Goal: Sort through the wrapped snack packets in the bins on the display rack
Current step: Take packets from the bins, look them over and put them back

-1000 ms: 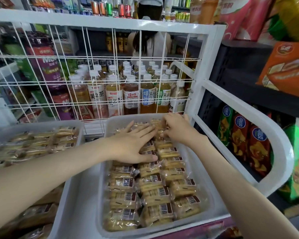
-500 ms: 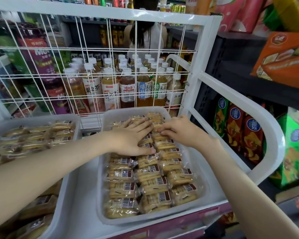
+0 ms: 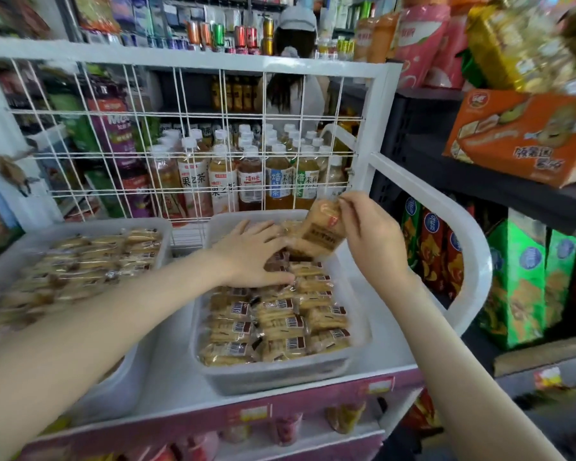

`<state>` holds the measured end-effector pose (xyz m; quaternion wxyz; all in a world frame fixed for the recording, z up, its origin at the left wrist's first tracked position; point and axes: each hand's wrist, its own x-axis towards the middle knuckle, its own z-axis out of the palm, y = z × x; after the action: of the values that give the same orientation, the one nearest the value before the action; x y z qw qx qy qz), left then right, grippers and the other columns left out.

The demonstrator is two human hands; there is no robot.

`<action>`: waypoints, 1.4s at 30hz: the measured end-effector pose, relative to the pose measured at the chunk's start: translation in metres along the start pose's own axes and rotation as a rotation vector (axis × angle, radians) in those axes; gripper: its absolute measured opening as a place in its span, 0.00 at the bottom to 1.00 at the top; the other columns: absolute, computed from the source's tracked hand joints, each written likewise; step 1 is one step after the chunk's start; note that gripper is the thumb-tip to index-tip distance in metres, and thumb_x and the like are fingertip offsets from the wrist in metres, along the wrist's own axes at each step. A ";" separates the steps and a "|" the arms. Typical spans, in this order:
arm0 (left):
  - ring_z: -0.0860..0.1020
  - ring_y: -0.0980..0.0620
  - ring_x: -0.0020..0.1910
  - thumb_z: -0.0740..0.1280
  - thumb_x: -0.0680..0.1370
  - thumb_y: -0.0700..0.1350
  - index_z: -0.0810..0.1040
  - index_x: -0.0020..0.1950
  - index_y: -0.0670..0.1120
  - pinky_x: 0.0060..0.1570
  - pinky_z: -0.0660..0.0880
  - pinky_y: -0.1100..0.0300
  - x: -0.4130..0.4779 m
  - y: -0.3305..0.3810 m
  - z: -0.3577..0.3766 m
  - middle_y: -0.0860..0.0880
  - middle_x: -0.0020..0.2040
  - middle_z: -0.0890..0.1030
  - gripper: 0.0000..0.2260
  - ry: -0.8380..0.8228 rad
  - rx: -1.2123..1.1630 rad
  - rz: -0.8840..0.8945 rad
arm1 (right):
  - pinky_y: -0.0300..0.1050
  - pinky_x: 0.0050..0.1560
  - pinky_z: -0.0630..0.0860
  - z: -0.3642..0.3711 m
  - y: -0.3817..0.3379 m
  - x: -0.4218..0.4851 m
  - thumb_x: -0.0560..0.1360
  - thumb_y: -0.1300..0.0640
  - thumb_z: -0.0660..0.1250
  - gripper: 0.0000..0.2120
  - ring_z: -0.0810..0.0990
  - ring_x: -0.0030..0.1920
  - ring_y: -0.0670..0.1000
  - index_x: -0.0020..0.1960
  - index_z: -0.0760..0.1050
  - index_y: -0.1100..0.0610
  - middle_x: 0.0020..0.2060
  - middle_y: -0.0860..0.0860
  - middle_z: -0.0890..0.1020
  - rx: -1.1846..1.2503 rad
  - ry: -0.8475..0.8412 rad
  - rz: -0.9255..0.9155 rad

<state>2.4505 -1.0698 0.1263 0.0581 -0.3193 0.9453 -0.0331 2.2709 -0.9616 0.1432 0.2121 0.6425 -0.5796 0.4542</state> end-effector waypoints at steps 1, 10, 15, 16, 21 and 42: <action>0.48 0.51 0.78 0.51 0.77 0.69 0.55 0.78 0.56 0.76 0.42 0.46 -0.006 0.008 -0.005 0.52 0.80 0.52 0.32 0.053 -0.088 -0.016 | 0.38 0.31 0.72 -0.006 -0.006 -0.004 0.81 0.57 0.58 0.07 0.77 0.34 0.46 0.52 0.74 0.57 0.36 0.46 0.77 0.076 -0.002 0.116; 0.80 0.59 0.51 0.67 0.78 0.47 0.79 0.56 0.55 0.53 0.75 0.60 -0.116 0.108 -0.015 0.59 0.52 0.81 0.07 0.482 -1.101 -0.318 | 0.54 0.40 0.76 -0.061 -0.056 -0.066 0.82 0.56 0.58 0.08 0.77 0.37 0.53 0.48 0.73 0.57 0.37 0.53 0.78 0.436 0.033 0.637; 0.84 0.56 0.43 0.72 0.74 0.47 0.79 0.48 0.50 0.45 0.81 0.59 -0.177 0.164 -0.006 0.53 0.44 0.85 0.05 0.670 -1.414 -0.508 | 0.37 0.33 0.70 -0.070 -0.079 -0.111 0.82 0.55 0.58 0.09 0.72 0.34 0.46 0.45 0.73 0.53 0.33 0.47 0.75 0.524 -0.061 0.775; 0.83 0.56 0.44 0.73 0.74 0.48 0.79 0.48 0.51 0.47 0.81 0.56 -0.183 0.169 -0.001 0.54 0.44 0.85 0.06 0.674 -1.374 -0.544 | 0.34 0.31 0.68 -0.070 -0.084 -0.118 0.82 0.55 0.58 0.09 0.72 0.33 0.45 0.44 0.72 0.52 0.33 0.47 0.74 0.521 -0.087 0.780; 0.83 0.51 0.47 0.74 0.73 0.46 0.79 0.48 0.45 0.50 0.81 0.50 -0.206 0.174 0.031 0.47 0.47 0.83 0.08 0.646 -1.413 -0.692 | 0.43 0.41 0.73 -0.073 -0.101 -0.148 0.81 0.56 0.60 0.10 0.77 0.38 0.49 0.41 0.75 0.52 0.36 0.50 0.80 0.703 -0.190 0.812; 0.83 0.44 0.39 0.60 0.82 0.40 0.68 0.39 0.50 0.44 0.80 0.38 -0.267 0.146 0.094 0.43 0.44 0.80 0.12 0.390 -1.138 -0.642 | 0.51 0.49 0.78 -0.046 -0.138 -0.230 0.80 0.60 0.61 0.11 0.80 0.44 0.54 0.42 0.79 0.56 0.43 0.57 0.83 0.795 -0.319 1.087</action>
<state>2.5860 -0.7943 0.0426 -0.3030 -0.5529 0.6672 0.3967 2.4042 -0.7650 0.0105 -0.3850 0.3489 -0.6330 0.5739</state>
